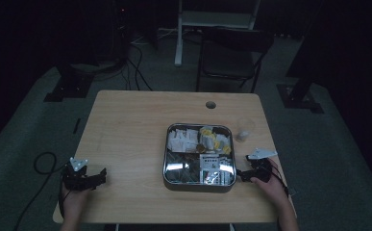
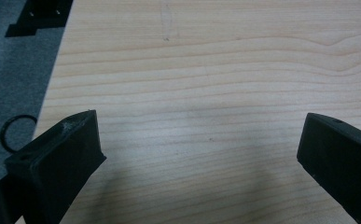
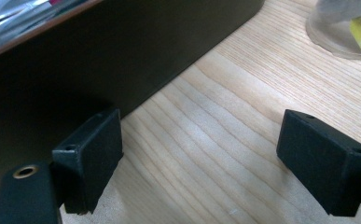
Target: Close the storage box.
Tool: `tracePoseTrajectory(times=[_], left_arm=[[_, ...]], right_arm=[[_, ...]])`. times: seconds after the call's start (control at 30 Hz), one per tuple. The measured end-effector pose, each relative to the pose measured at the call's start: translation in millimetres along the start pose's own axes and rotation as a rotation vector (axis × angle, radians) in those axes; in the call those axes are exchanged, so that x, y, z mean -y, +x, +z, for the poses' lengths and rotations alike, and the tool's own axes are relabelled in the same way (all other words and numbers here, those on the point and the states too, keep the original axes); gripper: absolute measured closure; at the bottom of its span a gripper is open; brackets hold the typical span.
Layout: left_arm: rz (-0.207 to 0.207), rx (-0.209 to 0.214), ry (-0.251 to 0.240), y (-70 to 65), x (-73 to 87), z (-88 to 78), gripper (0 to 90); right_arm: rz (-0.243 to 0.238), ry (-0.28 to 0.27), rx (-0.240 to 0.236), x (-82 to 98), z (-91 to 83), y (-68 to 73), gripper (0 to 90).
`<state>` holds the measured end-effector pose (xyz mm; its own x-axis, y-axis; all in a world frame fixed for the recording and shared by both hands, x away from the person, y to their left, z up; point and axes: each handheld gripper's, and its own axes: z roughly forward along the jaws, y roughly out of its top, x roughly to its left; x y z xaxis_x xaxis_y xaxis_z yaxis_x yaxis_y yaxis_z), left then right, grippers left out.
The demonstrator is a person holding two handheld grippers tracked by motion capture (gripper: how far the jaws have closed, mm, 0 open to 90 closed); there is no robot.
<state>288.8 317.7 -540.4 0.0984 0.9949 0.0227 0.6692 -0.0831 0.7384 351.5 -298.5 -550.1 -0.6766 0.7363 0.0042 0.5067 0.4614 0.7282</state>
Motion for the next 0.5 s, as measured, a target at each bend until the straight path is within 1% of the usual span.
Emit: tracePoseTrajectory(times=[0.03, 0.17, 0.2, 0.23, 0.3, 0.37, 0.5], left_arm=[[0.004, -0.001, 0.008, -0.5, 0.7, 0.8, 0.4], [0.007, -0.009, 0.007, -1.8, 1.2, 1.7, 0.4], [-0.007, -0.015, 0.002, -0.9, 1.4, 2.1, 0.4], [-0.008, -0.021, 0.006, -0.5, 1.5, 2.3, 0.4], [-0.011, -0.050, 0.023, 0.3, 2.3, 3.4, 0.4], [-0.034, -0.069, 0.021, 1.7, 2.6, 2.8, 0.4], [-0.046, -0.075, 0.021, 2.8, 3.1, 2.3, 0.5]], right_arm=[[0.001, 0.000, 0.000, 0.0, 0.0, 0.0, 13.8], [0.001, -0.001, 0.000, 0.0, 0.0, 0.0, 13.8], [0.000, 0.000, 0.000, 0.0, 0.0, 0.0, 13.8], [0.000, 0.000, 0.000, 0.0, 0.0, 0.0, 13.8], [0.000, 0.000, 0.000, 0.0, 0.0, 0.0, 13.8], [0.000, -0.001, 0.001, 0.0, 0.1, -0.1, 13.8], [0.001, -0.001, 0.002, 0.0, 0.0, -0.1, 13.8]])
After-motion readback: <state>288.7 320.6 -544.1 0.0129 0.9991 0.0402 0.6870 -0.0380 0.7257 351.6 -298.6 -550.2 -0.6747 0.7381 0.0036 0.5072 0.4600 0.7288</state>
